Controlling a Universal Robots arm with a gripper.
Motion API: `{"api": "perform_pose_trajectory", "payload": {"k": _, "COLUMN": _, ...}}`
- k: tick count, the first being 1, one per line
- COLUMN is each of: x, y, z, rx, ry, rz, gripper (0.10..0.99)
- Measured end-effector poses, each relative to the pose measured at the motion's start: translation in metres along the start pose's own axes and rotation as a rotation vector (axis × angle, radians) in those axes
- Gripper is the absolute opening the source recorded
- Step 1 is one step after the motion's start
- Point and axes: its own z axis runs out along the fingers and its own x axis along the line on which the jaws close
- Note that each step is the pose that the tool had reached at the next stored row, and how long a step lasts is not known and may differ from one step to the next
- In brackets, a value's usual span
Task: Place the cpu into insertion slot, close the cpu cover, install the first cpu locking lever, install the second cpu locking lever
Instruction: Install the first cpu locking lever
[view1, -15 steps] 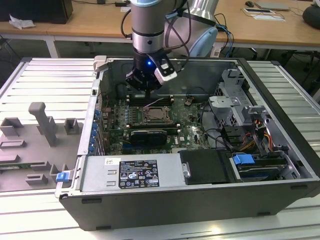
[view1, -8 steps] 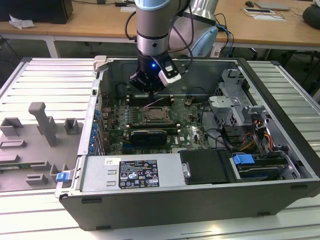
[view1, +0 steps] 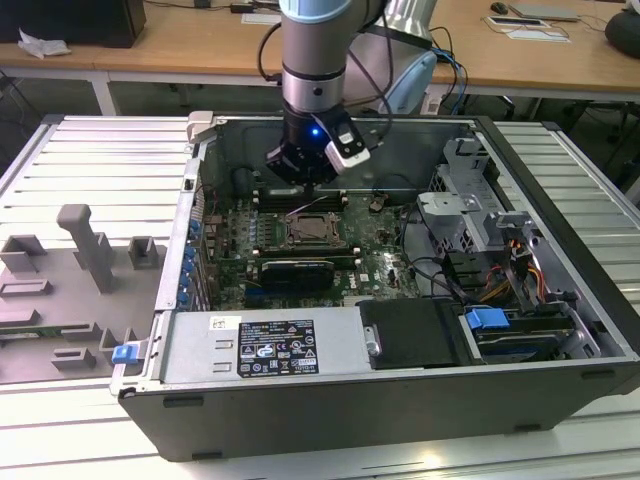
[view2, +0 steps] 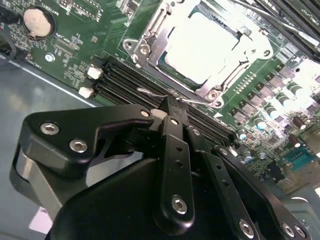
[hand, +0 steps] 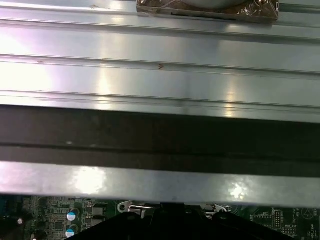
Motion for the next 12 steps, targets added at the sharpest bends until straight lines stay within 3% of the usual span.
{"api": "perform_pose_trajectory", "payload": {"k": 12, "x": -0.0128, "y": -0.0011, "z": 0.0091, "rx": -0.001, "ry": 0.0021, "rz": -0.027, "gripper": 0.106}}
